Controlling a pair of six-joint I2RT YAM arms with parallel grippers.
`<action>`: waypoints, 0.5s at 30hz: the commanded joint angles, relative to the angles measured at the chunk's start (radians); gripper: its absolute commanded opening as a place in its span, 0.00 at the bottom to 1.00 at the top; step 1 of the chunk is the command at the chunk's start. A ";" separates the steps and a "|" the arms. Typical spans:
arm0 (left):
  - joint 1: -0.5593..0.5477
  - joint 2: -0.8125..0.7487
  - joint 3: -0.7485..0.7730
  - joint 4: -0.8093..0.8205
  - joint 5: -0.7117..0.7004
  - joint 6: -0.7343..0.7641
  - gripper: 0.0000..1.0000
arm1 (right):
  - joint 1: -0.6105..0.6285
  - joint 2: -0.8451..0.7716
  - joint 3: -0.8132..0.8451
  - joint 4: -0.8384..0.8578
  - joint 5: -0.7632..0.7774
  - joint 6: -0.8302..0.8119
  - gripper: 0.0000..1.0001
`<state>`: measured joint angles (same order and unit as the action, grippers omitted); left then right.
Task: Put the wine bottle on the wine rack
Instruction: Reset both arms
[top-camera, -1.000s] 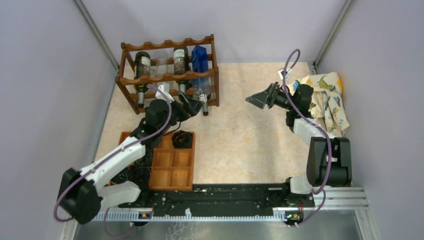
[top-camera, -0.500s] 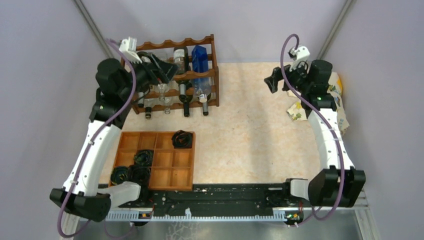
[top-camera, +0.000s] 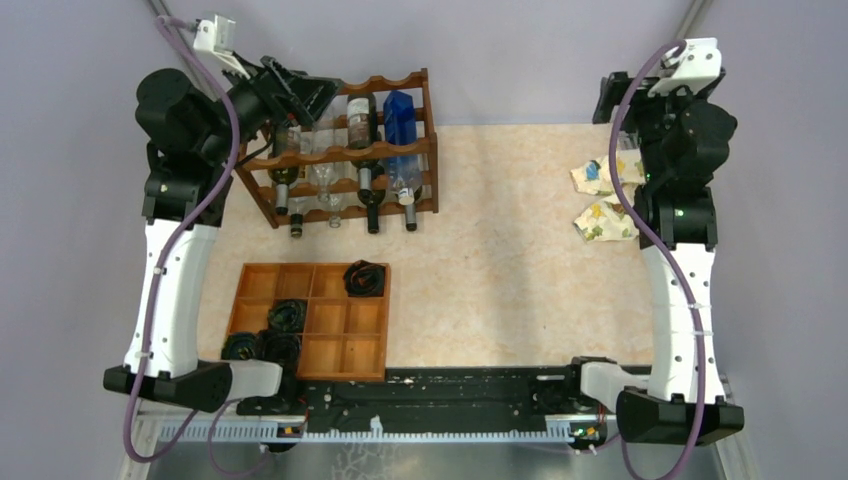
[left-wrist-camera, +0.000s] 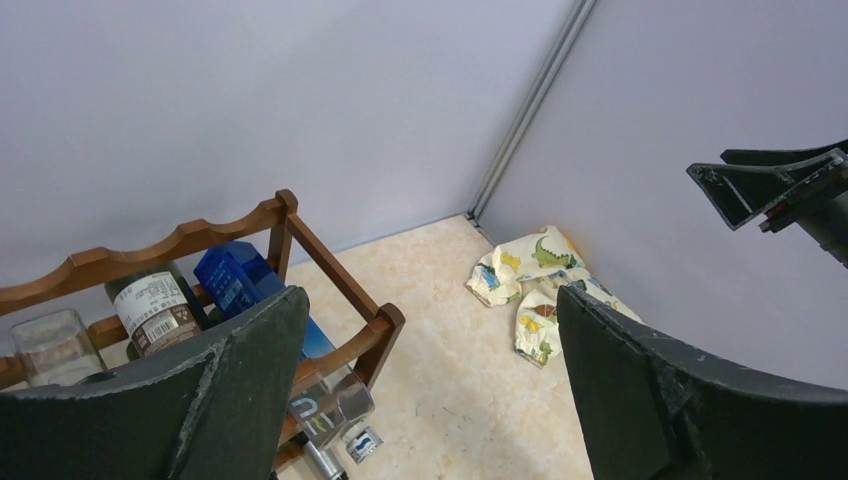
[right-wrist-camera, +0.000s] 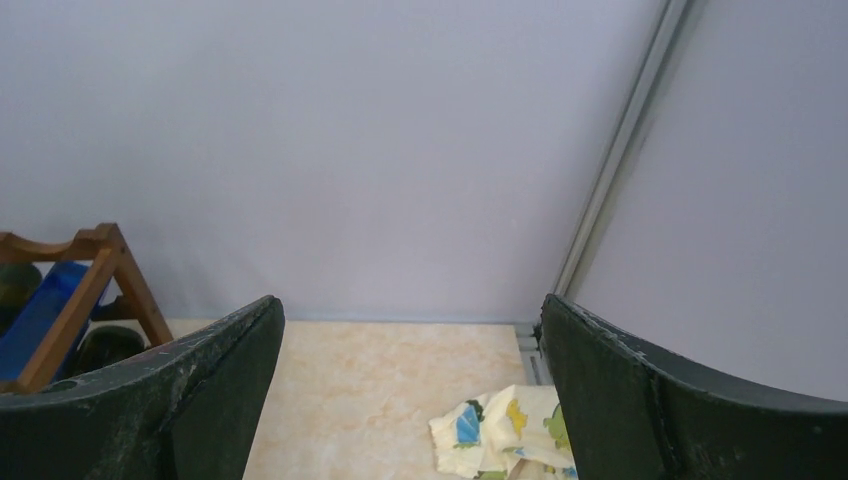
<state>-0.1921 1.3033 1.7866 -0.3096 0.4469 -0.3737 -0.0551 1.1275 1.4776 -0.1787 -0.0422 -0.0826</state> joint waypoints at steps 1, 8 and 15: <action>0.017 -0.003 0.036 0.014 0.040 0.003 0.99 | -0.006 -0.038 0.061 0.060 0.054 -0.003 0.98; 0.029 -0.018 0.034 0.047 0.054 -0.017 0.99 | -0.007 -0.036 0.082 0.087 0.047 -0.003 0.98; 0.037 -0.035 0.022 0.075 0.072 -0.025 0.99 | -0.006 -0.027 0.105 0.085 0.014 0.016 0.98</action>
